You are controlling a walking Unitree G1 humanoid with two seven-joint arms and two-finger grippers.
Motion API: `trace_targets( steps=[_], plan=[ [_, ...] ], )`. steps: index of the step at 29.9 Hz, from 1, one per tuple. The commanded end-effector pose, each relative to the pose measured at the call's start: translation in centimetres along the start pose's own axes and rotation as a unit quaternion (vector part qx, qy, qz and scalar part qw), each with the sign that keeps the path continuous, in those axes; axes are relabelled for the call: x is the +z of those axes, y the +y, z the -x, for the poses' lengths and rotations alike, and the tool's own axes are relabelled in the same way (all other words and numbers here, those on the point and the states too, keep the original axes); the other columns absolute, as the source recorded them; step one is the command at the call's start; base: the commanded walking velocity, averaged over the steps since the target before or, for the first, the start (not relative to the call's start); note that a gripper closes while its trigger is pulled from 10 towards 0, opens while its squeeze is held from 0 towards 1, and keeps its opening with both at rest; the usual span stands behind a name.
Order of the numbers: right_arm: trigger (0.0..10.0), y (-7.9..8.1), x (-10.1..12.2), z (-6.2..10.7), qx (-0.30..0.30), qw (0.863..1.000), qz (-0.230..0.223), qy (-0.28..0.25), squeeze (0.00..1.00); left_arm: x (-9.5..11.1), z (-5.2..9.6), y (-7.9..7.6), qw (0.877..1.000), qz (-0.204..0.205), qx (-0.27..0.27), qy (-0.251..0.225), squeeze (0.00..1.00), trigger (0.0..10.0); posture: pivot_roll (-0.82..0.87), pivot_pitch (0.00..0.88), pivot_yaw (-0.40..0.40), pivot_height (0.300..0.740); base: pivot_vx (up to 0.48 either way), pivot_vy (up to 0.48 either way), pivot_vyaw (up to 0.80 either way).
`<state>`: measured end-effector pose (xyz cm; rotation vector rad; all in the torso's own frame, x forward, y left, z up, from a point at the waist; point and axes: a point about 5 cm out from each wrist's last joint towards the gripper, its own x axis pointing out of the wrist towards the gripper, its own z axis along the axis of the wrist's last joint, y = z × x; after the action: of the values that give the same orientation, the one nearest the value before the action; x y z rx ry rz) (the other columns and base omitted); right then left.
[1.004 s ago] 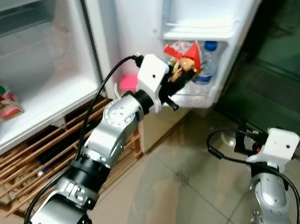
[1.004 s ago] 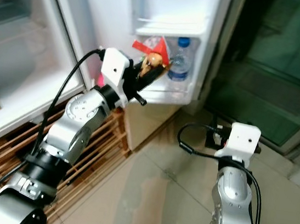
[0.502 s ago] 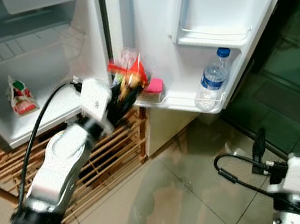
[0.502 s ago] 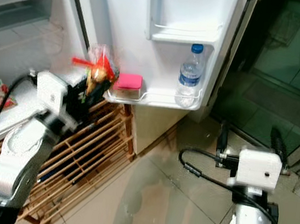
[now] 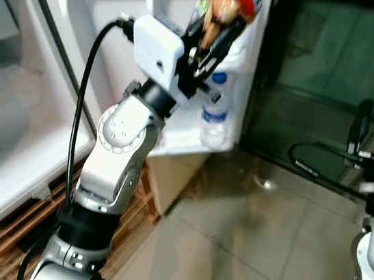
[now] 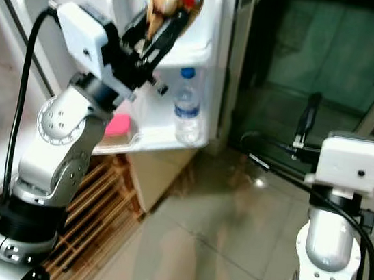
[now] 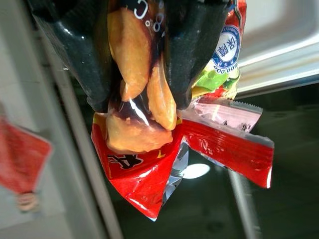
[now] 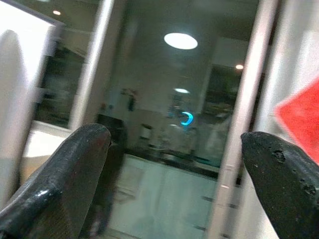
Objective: Restocking fridge
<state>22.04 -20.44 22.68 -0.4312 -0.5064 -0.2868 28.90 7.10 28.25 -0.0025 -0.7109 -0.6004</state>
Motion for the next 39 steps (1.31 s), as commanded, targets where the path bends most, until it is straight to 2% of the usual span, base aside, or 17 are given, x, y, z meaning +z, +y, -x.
trace_targets(
  steps=[1,8,14,18,19,23,28,36,39],
  plan=[
    [10.0,0.5,0.5,-0.2,0.008,1.000,-0.008,-0.008,0.02,0.6,0.1,1.0,1.000,-0.010,0.022,-0.016,0.00,10.0,-0.30,0.004,0.103,0.740,0.480,0.000,0.00],
    [10.0,0.8,0.6,-0.5,0.025,1.000,-0.007,-0.018,0.02,1.4,-0.4,1.2,0.998,-0.010,0.036,-0.043,0.00,10.0,-0.30,0.002,0.085,0.740,0.137,0.000,0.00],
    [10.0,1.0,0.5,-0.7,0.030,0.999,-0.012,-0.015,0.02,2.4,-1.3,0.9,0.998,-0.012,0.017,-0.067,0.00,10.0,-0.30,0.000,0.083,0.740,0.000,0.000,0.00],
    [10.0,1.3,-0.4,-0.7,0.037,0.998,-0.039,0.016,0.01,2.8,-2.3,0.1,0.997,-0.025,-0.023,-0.075,0.00,10.0,-0.30,0.000,0.090,0.740,0.000,0.000,0.00],
    [10.0,1.4,-0.9,-0.7,0.037,0.998,-0.046,0.027,0.01,2.6,-2.9,-0.6,0.996,-0.036,-0.055,-0.066,0.00,10.0,-0.30,0.000,0.093,0.740,0.000,0.000,0.00],
    [10.0,1.5,-1.1,-0.7,0.037,0.998,-0.049,0.033,0.01,2.4,-3.3,-1.1,0.994,-0.047,-0.076,-0.063,0.00,10.0,-0.30,0.000,0.096,0.740,0.000,0.000,0.00],
    [10.0,2.5,-1.4,-0.6,0.049,0.995,-0.072,0.044,0.01,1.2,-4.7,-3.3,0.984,-0.053,-0.160,-0.051,0.00,10.0,-0.29,0.004,0.120,0.740,0.000,0.000,0.00],
    [10.0,3.1,-1.5,0.3,0.055,0.993,-0.086,0.056,0.01,0.0,-5.3,-4.6,0.976,-0.046,-0.207,-0.042,0.00,10.0,-0.30,0.029,0.151,0.740,0.000,0.000,0.00],
    [10.0,3.5,-1.4,0.7,0.067,0.991,-0.098,0.061,0.01,0.1,-5.7,-4.9,0.972,-0.063,-0.223,-0.051,0.00,10.0,-0.30,0.038,0.157,0.740,0.000,0.000,0.00]
  ],
)
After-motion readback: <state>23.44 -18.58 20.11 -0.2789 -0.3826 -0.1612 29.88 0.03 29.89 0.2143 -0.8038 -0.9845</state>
